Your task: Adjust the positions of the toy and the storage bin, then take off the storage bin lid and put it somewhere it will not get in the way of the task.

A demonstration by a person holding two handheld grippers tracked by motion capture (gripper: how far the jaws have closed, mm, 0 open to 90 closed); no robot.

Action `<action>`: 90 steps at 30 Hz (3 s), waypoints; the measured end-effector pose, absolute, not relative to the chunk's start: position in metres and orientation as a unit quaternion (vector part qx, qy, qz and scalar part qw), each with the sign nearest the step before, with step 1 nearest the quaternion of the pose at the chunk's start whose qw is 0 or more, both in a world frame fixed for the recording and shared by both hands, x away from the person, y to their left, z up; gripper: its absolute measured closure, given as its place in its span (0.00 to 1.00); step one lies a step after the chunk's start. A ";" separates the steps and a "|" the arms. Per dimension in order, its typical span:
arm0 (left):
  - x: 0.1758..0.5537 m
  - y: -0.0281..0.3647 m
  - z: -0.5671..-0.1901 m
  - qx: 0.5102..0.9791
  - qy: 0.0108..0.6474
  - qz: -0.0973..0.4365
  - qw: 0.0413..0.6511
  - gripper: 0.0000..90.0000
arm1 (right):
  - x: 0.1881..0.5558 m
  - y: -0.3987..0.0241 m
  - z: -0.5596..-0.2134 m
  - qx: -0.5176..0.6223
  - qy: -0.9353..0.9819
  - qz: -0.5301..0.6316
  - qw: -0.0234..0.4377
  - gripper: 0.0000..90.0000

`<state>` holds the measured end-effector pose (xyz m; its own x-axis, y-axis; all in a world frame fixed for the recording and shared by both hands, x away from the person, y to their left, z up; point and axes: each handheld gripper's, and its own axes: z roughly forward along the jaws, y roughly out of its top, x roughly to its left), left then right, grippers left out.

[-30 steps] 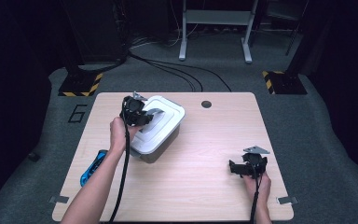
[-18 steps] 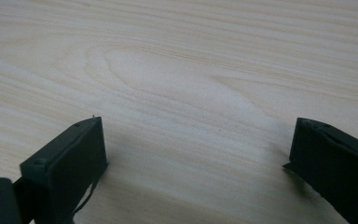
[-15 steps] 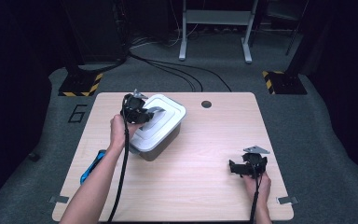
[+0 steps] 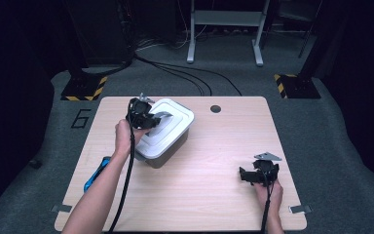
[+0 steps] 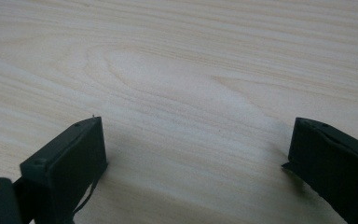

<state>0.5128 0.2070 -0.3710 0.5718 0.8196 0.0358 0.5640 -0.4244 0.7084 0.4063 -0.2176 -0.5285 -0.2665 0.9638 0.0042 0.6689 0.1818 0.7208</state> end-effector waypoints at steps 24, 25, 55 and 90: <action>0.510 0.211 -0.370 0.817 0.419 0.197 0.344 0.75 | 0.406 -0.218 -0.528 0.557 0.732 0.314 0.236 0.04; 0.509 0.211 -0.369 0.815 0.420 0.200 0.345 0.75 | 0.406 -0.218 -0.528 0.557 0.732 0.314 0.236 0.04; 0.523 0.256 -0.324 0.767 0.468 0.259 0.354 0.75 | 0.407 -0.218 -0.529 0.554 0.733 0.317 0.236 0.04; 0.540 0.324 -0.335 0.697 0.561 0.317 0.315 0.75 | 0.407 -0.218 -0.529 0.555 0.732 0.316 0.236 0.04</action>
<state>0.5396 0.3244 -0.3346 0.1712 0.9813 0.0879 0.5822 -0.1727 0.7945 0.4067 -0.2180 -0.5287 -0.2731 0.9620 0.0048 0.6632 0.1846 0.7253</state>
